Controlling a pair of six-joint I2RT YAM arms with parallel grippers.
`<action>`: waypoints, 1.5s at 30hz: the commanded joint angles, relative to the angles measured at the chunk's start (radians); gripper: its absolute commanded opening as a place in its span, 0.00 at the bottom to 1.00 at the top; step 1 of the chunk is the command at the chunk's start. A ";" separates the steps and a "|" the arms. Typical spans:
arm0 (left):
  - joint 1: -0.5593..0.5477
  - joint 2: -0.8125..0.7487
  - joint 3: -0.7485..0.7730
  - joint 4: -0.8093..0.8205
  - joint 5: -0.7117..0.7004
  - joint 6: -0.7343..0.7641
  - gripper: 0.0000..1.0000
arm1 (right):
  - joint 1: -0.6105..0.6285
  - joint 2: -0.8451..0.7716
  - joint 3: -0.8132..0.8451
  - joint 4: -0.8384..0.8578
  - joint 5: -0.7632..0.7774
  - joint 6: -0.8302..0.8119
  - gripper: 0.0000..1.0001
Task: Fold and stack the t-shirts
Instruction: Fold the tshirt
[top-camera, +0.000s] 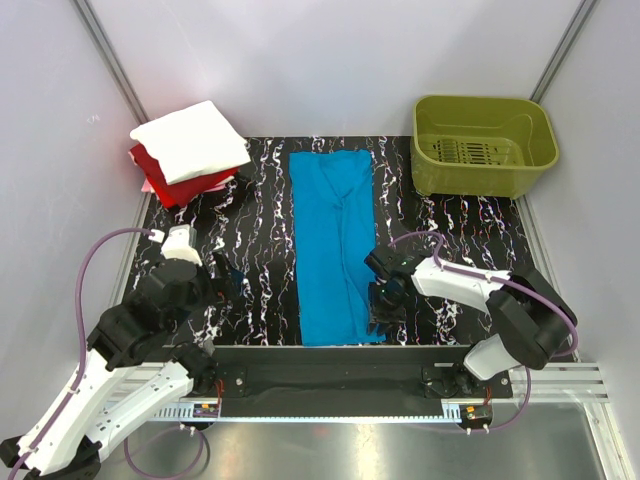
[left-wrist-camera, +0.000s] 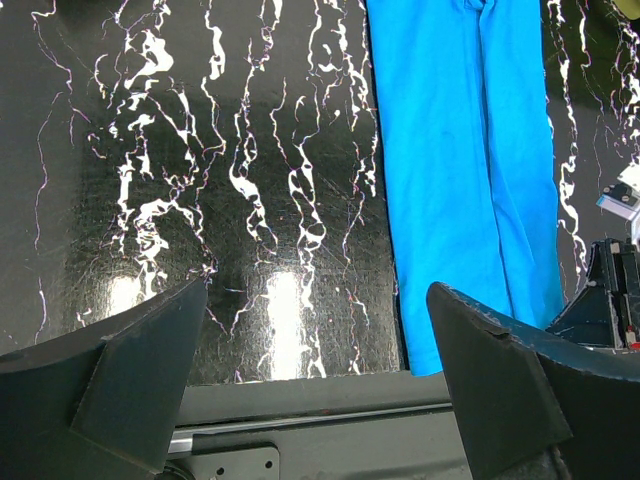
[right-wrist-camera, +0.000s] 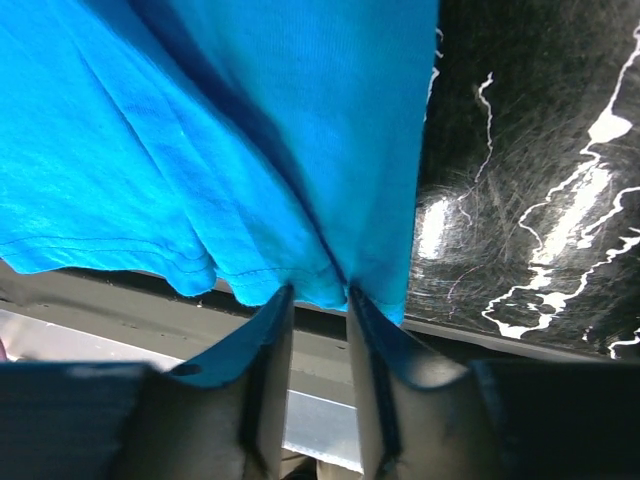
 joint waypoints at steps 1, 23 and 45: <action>-0.006 -0.011 -0.006 0.044 -0.028 -0.004 0.99 | 0.001 -0.027 0.007 0.008 -0.033 0.014 0.33; -0.006 0.081 0.002 0.015 0.020 -0.021 0.99 | 0.213 0.045 0.226 -0.087 0.055 0.026 0.70; -0.188 0.308 -0.417 0.485 0.399 -0.351 0.89 | -0.017 -0.205 -0.091 -0.034 0.138 0.066 0.61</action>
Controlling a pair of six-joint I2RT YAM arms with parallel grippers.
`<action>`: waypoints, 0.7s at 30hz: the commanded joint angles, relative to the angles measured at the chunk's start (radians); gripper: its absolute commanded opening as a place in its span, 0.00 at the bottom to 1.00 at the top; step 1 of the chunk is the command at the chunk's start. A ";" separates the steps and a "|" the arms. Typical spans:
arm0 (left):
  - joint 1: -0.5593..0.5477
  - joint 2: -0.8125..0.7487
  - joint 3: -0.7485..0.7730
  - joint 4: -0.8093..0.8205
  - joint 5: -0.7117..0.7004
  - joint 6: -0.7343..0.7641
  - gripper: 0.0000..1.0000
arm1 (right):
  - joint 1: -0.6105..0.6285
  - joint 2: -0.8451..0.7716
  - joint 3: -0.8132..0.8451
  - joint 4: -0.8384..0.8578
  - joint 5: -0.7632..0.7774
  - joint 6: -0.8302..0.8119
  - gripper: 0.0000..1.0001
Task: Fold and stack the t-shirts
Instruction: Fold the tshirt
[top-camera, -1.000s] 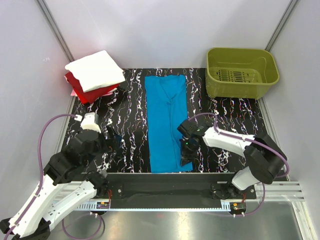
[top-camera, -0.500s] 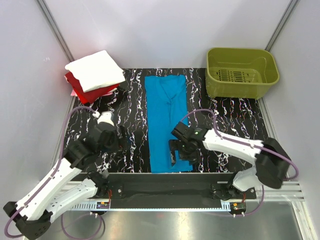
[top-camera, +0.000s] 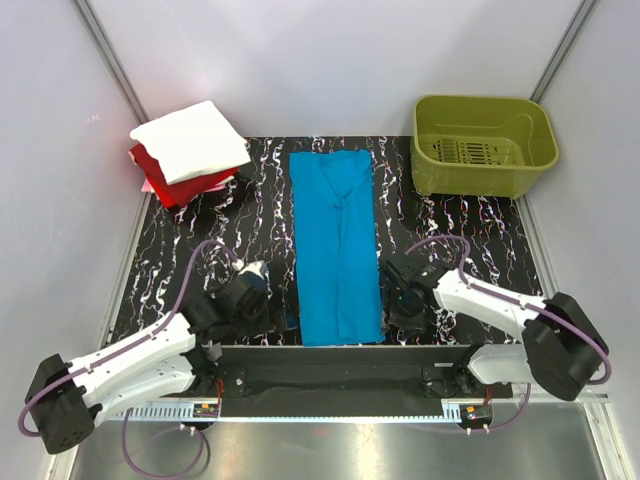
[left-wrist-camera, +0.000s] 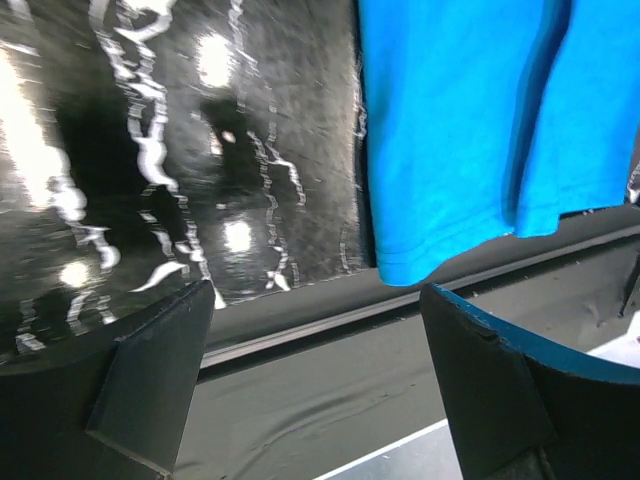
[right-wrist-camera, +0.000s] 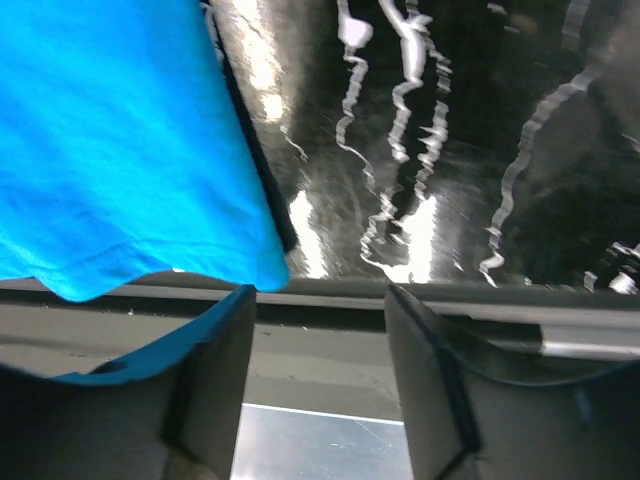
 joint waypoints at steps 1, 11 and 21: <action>-0.025 0.024 -0.021 0.168 0.047 -0.063 0.89 | -0.006 0.042 0.001 0.110 -0.047 0.001 0.60; -0.117 0.162 -0.079 0.317 0.049 -0.132 0.84 | -0.007 0.151 0.047 0.150 -0.087 -0.054 0.53; -0.180 0.309 -0.085 0.460 0.060 -0.176 0.51 | -0.007 0.122 0.022 0.176 -0.088 -0.049 0.13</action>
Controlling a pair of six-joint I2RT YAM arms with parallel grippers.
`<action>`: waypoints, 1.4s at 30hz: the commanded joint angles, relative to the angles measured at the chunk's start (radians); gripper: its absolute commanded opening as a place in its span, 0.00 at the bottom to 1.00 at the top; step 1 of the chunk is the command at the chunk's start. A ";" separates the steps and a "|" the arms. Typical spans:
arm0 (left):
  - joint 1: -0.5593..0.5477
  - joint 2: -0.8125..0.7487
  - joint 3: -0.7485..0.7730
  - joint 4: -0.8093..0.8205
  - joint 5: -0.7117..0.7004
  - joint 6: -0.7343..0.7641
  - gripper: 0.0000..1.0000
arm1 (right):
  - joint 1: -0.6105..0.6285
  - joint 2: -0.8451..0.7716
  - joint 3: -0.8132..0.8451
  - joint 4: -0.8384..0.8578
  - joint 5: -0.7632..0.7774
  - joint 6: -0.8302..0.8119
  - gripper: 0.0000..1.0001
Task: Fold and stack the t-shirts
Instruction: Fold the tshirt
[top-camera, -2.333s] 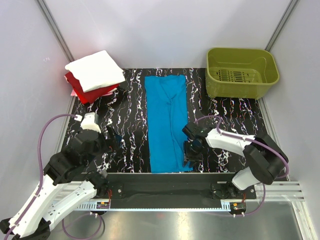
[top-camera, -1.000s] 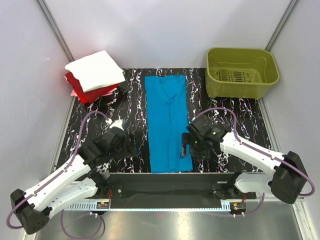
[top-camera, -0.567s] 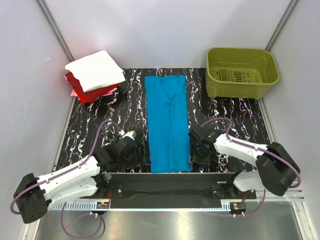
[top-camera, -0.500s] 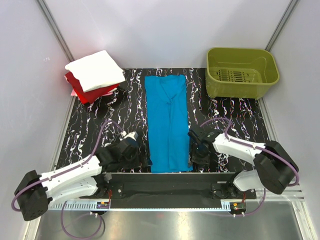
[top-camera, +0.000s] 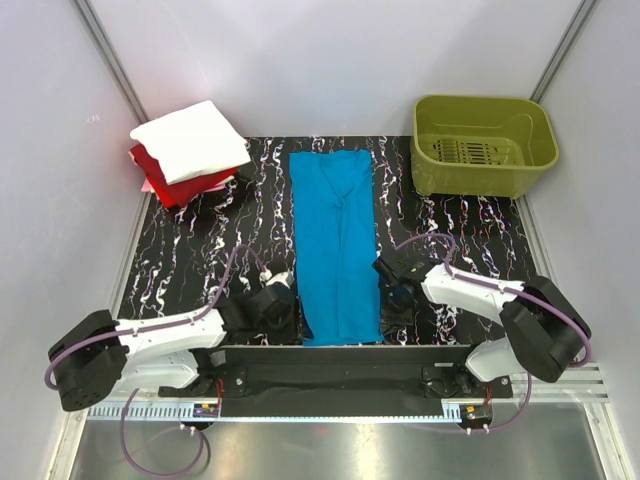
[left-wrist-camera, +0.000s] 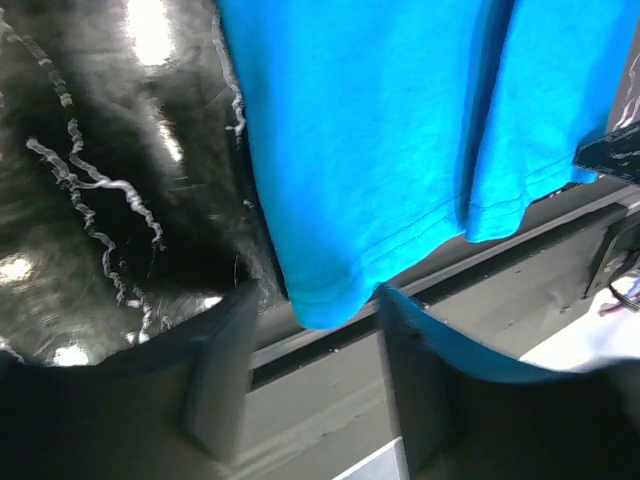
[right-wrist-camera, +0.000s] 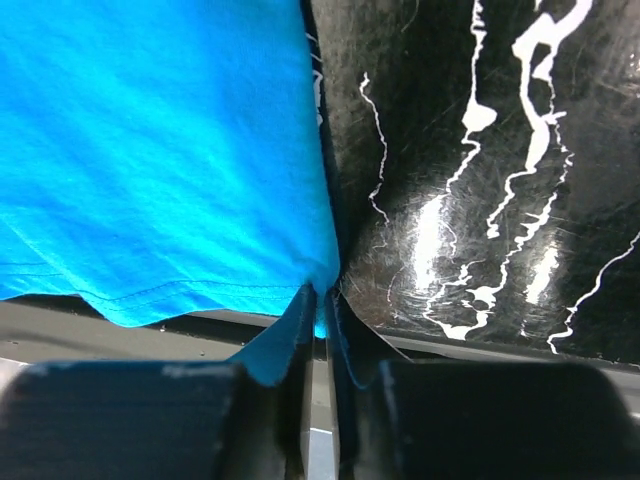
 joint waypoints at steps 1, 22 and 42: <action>-0.020 0.043 -0.008 0.090 0.007 -0.013 0.45 | -0.008 -0.028 0.003 0.029 -0.009 -0.005 0.12; -0.222 -0.198 0.224 -0.327 -0.217 -0.198 0.00 | -0.006 -0.445 -0.003 -0.164 -0.063 0.150 0.00; 0.297 0.094 0.665 -0.476 -0.099 0.308 0.03 | -0.232 0.050 0.602 -0.218 0.084 -0.187 0.00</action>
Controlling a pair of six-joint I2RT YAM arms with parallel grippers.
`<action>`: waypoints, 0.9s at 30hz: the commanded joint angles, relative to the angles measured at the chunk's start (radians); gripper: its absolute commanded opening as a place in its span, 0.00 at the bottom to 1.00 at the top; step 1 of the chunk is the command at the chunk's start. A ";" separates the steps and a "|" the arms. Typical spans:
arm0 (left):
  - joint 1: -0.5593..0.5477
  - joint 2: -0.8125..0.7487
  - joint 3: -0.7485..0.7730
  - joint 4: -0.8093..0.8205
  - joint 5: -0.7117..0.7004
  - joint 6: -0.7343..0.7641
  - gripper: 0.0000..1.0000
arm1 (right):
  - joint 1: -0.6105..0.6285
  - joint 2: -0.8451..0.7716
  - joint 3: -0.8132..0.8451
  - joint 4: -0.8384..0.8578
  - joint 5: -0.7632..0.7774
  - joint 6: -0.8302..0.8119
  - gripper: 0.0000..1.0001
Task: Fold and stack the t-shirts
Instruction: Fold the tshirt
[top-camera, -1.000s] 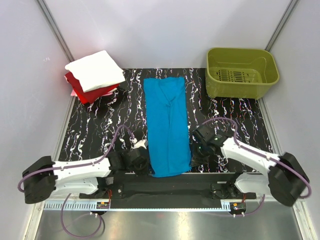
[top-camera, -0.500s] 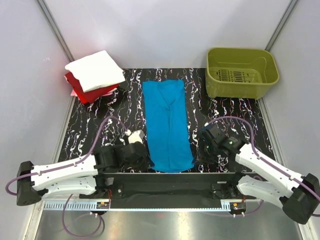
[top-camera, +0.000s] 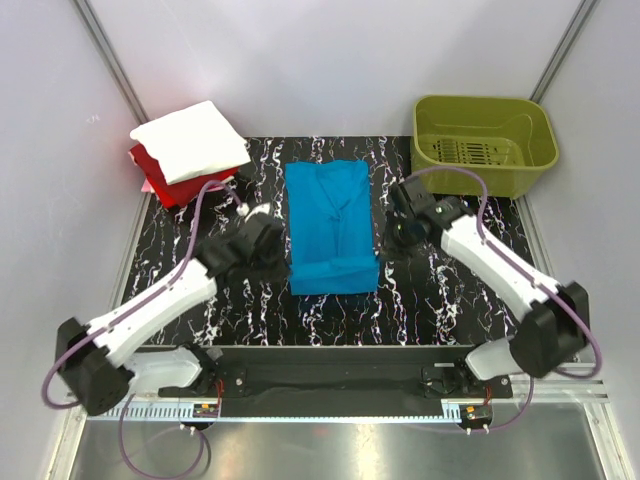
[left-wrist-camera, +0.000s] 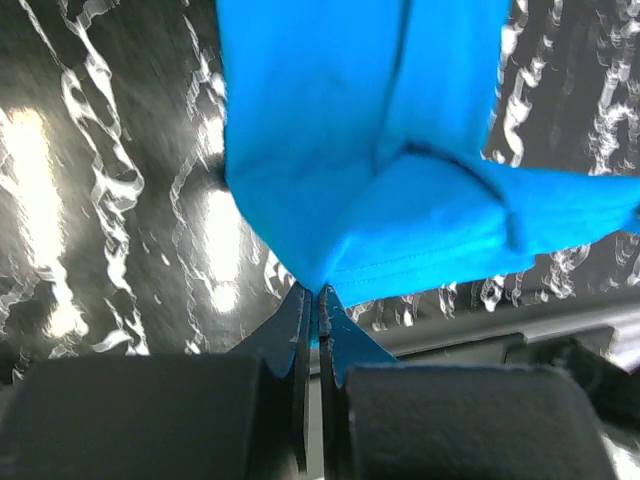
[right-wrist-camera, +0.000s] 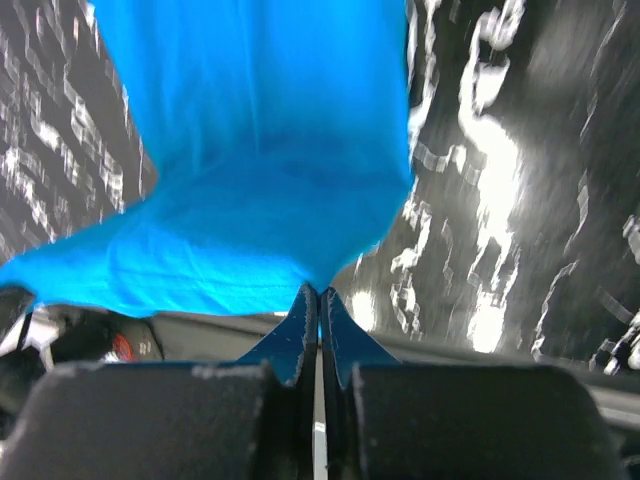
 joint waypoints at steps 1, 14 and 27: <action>0.091 0.086 0.124 0.025 0.088 0.162 0.03 | -0.062 0.106 0.124 0.014 0.017 -0.107 0.00; 0.281 0.448 0.366 0.065 0.227 0.317 0.03 | -0.163 0.439 0.403 0.023 -0.072 -0.193 0.00; 0.367 0.660 0.488 0.063 0.295 0.370 0.02 | -0.208 0.644 0.546 0.018 -0.113 -0.216 0.00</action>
